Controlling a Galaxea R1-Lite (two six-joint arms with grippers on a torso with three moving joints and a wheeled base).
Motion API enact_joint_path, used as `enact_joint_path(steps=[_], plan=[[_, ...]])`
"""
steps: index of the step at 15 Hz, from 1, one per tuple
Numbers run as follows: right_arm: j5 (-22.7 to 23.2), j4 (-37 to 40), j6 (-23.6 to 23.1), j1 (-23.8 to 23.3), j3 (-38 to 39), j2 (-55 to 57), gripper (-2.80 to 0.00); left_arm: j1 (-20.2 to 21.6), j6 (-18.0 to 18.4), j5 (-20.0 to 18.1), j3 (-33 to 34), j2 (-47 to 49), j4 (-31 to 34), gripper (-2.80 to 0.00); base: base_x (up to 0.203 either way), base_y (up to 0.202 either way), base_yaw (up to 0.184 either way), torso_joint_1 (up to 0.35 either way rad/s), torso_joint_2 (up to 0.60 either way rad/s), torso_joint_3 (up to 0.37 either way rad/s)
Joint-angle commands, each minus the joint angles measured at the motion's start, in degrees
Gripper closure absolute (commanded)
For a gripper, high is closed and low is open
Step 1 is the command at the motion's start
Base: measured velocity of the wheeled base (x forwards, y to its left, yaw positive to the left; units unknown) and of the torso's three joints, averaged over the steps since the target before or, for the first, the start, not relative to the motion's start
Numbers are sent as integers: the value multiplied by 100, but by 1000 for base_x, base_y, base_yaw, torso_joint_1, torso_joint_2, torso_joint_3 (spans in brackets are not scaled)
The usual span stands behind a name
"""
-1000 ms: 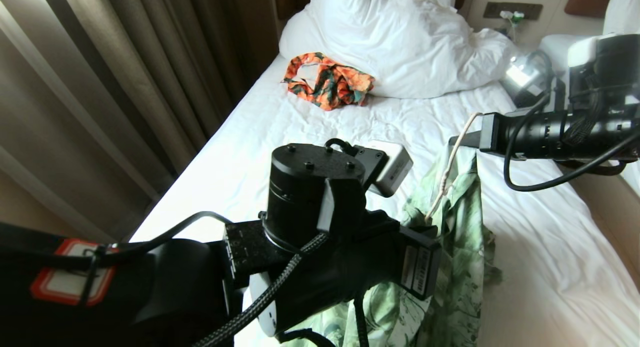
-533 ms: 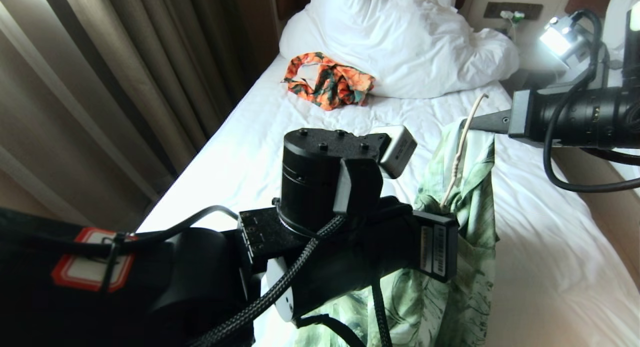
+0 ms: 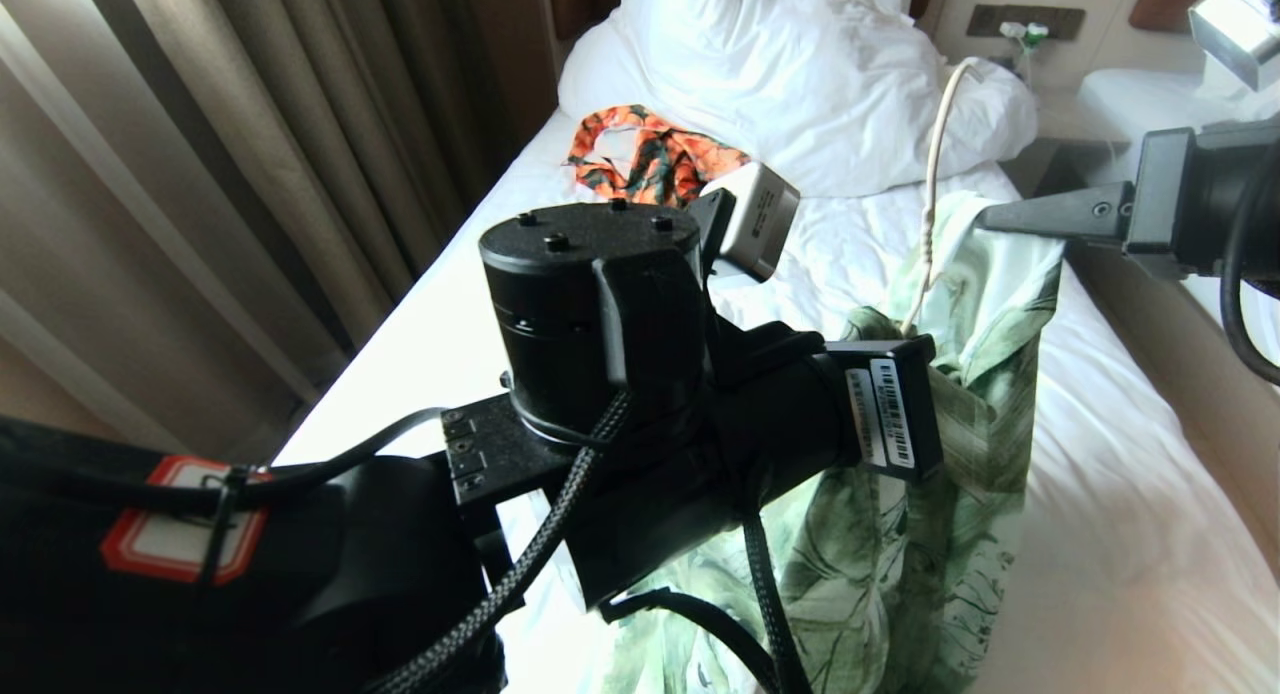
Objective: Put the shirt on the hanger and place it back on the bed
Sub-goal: Hook the other side of the shirt onto the hanger
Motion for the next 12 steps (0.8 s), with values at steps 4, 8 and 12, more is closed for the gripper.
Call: enact_joint_path(steps=[4,8,12], plan=[[312,16,34,149,33,-337,0,-72,-116,-15,-24,35,-254,0,0,0,0,0,0,0],[351,226,125,379,48,-498,0,-138,-125,-11,-322,96,-255,0,0,0,0,0,0,0],[367,175,25,521,4,-550,0,-394,-146,0,-338,209,-228,0,0,0,0,0,0,0]])
